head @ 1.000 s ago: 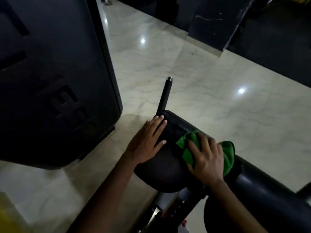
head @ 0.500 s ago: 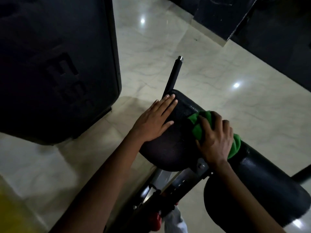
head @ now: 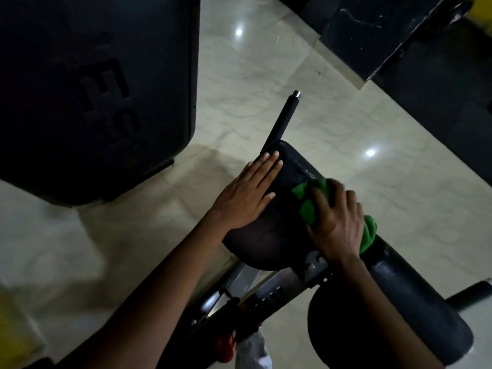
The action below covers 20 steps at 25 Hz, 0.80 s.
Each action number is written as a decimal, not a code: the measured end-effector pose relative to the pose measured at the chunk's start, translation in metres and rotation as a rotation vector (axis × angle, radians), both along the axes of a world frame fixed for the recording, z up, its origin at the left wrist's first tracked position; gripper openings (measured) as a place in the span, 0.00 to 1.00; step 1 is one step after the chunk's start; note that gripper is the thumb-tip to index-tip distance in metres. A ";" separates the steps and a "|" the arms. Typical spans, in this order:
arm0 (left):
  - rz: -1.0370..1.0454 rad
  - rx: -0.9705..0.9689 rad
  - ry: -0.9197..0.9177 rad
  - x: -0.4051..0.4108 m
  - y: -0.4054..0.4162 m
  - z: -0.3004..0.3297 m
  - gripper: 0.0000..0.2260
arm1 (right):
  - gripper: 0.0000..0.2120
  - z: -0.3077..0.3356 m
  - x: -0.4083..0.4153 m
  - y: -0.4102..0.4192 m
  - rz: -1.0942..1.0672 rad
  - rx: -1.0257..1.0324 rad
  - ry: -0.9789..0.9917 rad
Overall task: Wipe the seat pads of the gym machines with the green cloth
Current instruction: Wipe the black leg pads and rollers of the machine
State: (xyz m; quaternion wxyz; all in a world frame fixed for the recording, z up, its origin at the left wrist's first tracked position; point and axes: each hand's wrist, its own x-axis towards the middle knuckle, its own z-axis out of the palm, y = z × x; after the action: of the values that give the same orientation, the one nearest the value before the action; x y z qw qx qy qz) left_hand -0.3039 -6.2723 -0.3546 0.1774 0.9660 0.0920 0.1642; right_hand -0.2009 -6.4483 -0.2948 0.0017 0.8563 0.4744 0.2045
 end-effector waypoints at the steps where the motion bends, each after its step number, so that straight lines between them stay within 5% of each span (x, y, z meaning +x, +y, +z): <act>1: 0.008 -0.008 -0.006 -0.002 -0.002 -0.003 0.27 | 0.22 -0.001 -0.003 0.006 -0.094 0.046 0.026; 3: 0.011 -0.017 -0.021 -0.006 -0.004 -0.007 0.27 | 0.21 -0.015 -0.020 0.007 -0.042 0.038 -0.026; 8: -0.035 0.026 -0.023 -0.009 0.005 -0.011 0.27 | 0.13 -0.040 -0.048 -0.026 0.488 -0.230 -0.112; 10: -0.070 0.083 -0.008 -0.011 0.014 -0.012 0.27 | 0.20 -0.026 -0.030 -0.018 0.449 -0.239 -0.135; 15: -0.119 0.104 0.033 -0.015 0.024 -0.009 0.27 | 0.25 -0.010 -0.010 0.014 -0.051 0.031 -0.016; 20: -0.120 0.117 0.045 -0.016 0.023 -0.003 0.27 | 0.14 -0.048 -0.057 -0.016 0.459 -0.235 -0.090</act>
State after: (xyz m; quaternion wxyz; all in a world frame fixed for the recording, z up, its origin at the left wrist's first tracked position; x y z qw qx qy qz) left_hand -0.3199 -6.2494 -0.3577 0.1283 0.9819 0.0280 0.1367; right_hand -0.2579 -6.4645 -0.3426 0.0759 0.7103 0.6760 0.1809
